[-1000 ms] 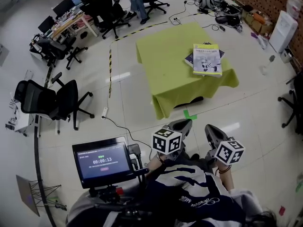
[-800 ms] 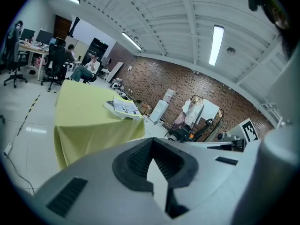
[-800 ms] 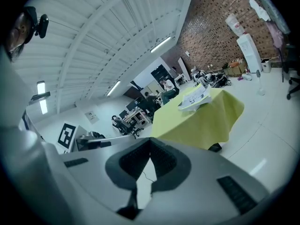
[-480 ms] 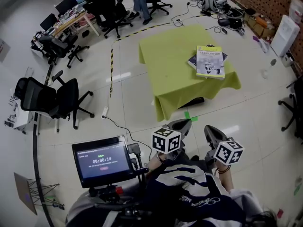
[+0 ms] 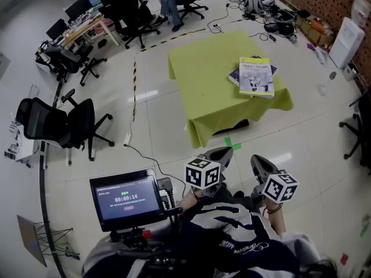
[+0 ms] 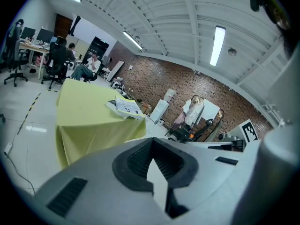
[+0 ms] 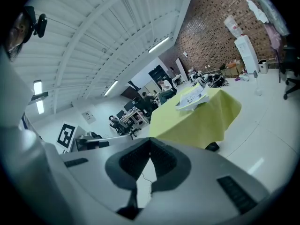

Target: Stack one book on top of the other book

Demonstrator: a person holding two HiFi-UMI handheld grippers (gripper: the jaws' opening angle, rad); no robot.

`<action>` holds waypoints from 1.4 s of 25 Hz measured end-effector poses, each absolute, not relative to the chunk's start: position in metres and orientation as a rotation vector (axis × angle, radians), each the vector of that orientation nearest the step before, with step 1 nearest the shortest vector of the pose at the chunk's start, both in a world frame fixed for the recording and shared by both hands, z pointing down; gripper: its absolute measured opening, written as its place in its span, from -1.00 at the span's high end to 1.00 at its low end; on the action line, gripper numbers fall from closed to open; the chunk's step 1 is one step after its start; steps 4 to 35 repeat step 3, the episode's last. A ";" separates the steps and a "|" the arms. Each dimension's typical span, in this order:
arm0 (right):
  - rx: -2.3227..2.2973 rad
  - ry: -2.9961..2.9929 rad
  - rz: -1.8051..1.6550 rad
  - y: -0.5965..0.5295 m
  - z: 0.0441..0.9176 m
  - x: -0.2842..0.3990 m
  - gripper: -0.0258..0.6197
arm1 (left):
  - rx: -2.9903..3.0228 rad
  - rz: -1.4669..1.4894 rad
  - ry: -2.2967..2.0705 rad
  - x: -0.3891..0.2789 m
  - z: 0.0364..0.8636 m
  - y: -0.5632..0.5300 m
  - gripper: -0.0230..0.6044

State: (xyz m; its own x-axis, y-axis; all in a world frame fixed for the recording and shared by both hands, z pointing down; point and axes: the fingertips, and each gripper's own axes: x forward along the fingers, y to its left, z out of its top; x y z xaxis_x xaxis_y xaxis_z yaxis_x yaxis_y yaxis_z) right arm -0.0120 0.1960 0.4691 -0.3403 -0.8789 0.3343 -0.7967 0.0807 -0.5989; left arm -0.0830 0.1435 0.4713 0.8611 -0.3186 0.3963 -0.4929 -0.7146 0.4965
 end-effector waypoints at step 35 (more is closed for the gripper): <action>-1.734 2.224 -1.108 0.194 0.471 -0.011 0.93 | 2.421 0.378 -0.587 -0.082 0.473 0.141 0.91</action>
